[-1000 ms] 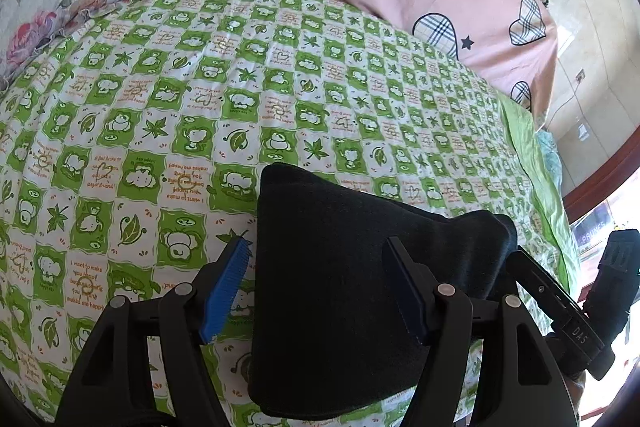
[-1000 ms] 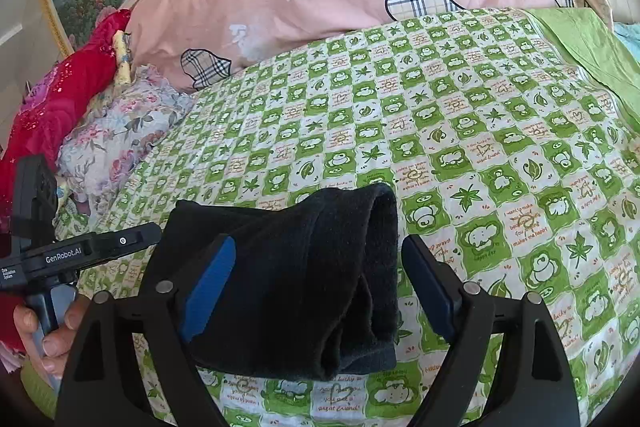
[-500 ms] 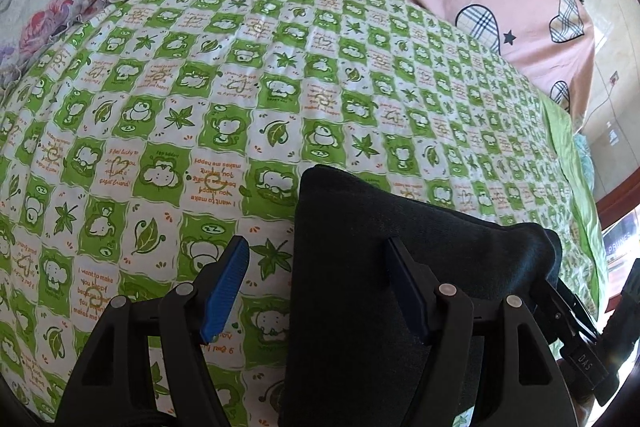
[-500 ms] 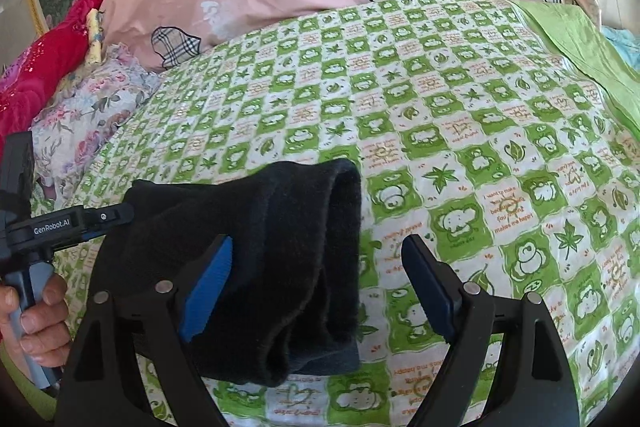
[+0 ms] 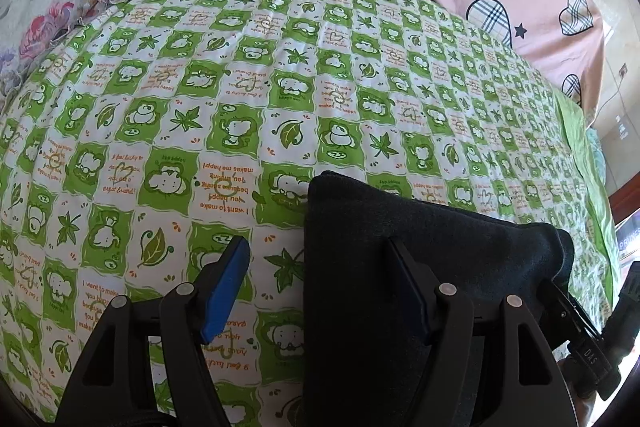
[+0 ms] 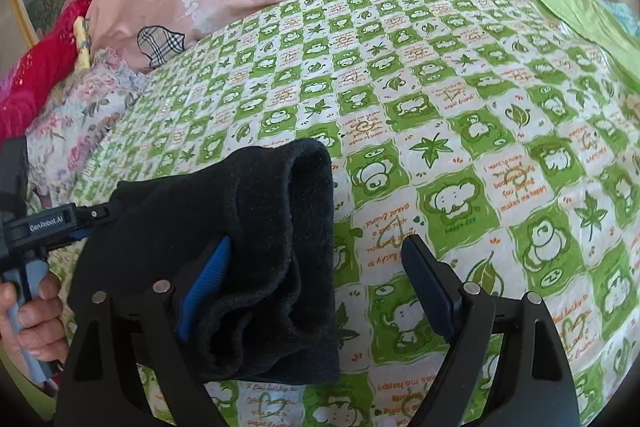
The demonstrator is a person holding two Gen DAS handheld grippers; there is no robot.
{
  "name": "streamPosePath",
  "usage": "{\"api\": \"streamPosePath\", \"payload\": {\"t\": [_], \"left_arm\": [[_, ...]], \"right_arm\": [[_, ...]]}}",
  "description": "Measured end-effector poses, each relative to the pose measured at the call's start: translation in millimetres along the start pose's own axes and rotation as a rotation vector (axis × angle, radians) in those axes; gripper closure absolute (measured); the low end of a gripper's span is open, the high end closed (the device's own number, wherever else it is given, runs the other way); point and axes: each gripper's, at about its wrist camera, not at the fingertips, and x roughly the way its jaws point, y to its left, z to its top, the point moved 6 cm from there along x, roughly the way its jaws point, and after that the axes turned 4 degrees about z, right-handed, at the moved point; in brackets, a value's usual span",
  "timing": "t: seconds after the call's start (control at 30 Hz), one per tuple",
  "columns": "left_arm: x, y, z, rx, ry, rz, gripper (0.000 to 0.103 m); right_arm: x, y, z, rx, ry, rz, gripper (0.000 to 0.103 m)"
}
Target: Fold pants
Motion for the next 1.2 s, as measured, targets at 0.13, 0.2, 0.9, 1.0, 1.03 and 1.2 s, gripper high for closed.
{"api": "streamPosePath", "payload": {"t": [0.13,0.2,0.9,1.0,1.03,1.2], "left_arm": [[-13,3,-6,-0.012,0.005,-0.023,0.032],[-20,5,-10,-0.014,0.005,-0.026,0.033],[-15,9,-61,0.030,0.084,-0.047,0.032],[-11,13,-62,0.014,0.093,-0.067,0.033],[-11,12,-61,0.018,0.092,-0.069,0.035],[-14,-4,-62,0.041,0.084,-0.106,0.064]], "right_arm": [[-8,0,-3,0.044,0.010,0.049,0.018],[-12,1,-4,0.055,0.017,0.072,0.018],[-8,0,-29,0.078,0.091,0.255,0.041],[-5,1,-30,0.074,0.103,0.266,0.041],[-4,1,-31,0.076,0.107,0.268,0.041],[0,4,-30,0.074,0.112,0.261,0.043]]}}
